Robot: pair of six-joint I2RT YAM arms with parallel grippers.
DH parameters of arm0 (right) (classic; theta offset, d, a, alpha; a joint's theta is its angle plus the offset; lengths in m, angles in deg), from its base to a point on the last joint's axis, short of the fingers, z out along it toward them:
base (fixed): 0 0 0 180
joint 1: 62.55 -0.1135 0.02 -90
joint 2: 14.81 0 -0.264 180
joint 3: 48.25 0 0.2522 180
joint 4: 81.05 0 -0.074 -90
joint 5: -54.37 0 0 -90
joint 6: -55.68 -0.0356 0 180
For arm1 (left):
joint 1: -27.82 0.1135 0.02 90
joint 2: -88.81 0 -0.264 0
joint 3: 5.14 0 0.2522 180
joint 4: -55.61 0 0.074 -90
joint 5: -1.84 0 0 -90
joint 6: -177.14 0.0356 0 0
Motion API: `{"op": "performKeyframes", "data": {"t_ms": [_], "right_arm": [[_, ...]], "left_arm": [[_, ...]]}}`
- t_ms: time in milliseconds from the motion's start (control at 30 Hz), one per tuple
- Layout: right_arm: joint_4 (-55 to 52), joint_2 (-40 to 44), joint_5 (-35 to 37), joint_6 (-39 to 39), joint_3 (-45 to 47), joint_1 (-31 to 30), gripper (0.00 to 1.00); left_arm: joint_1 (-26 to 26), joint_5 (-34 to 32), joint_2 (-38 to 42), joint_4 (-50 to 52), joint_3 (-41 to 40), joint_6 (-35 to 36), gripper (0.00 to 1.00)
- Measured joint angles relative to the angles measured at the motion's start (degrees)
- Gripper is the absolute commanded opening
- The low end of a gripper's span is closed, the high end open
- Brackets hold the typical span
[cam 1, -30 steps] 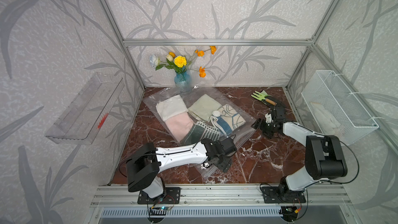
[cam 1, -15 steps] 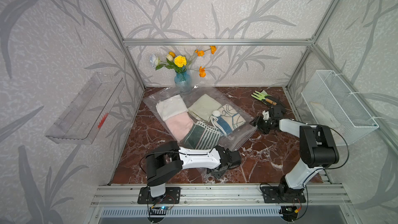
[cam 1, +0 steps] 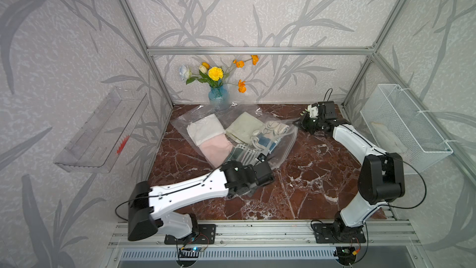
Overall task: Place the folded towel into the vacuum bag
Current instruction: Adjust the vacuum bag at the center of the board.
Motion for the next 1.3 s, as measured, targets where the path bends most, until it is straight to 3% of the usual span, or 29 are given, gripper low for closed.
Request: {"op": "performKeyframes", "data": {"t_ms": [133,267,533,633,667,800,900,1000,1133,1300], "right_arm": [[-3.67,2.75,-1.79,0.17,-11.39,-0.07,0.0],[-8.87,8.22,0.39,3.1,-10.71,0.66,0.0],[-13.11,10.38,5.2,7.61,7.41,6.27,0.0],[-13.9,11.02,7.02,8.74,13.09,7.69,0.11],[-14.05,11.41,7.56,9.01,14.27,7.87,0.15],[-15.85,14.4,10.01,10.58,16.85,7.78,0.5],[-19.04,17.46,13.86,12.92,15.34,7.3,0.65],[-22.64,19.87,21.31,16.24,11.17,5.11,0.67],[-23.93,20.2,29.49,20.44,6.19,-3.87,0.67],[-19.71,15.72,27.23,21.51,10.08,-11.72,0.64]], "left_arm": [[2.25,-0.59,11.85,0.55,6.56,1.11,0.0],[2.27,4.2,16.41,-2.86,6.64,2.03,0.0],[0.61,18.45,4.96,-11.17,-4.94,1.86,0.0],[0.39,21.99,4.33,-12.79,-5.84,1.79,0.0],[0.37,22.82,4.63,-13.49,-5.84,1.77,0.03],[1.07,25.77,5.01,-15.3,-5.73,1.81,0.3],[2.95,27.15,5.01,-16.22,-5.75,1.09,0.37],[5.09,27.52,4.39,-18.29,-5.95,0.35,0.37],[7.17,26.71,-1.29,-23.61,-6.86,-1.07,0.37],[9.11,24.9,-12.52,-29.53,-7.61,-3.61,0.36]]}}
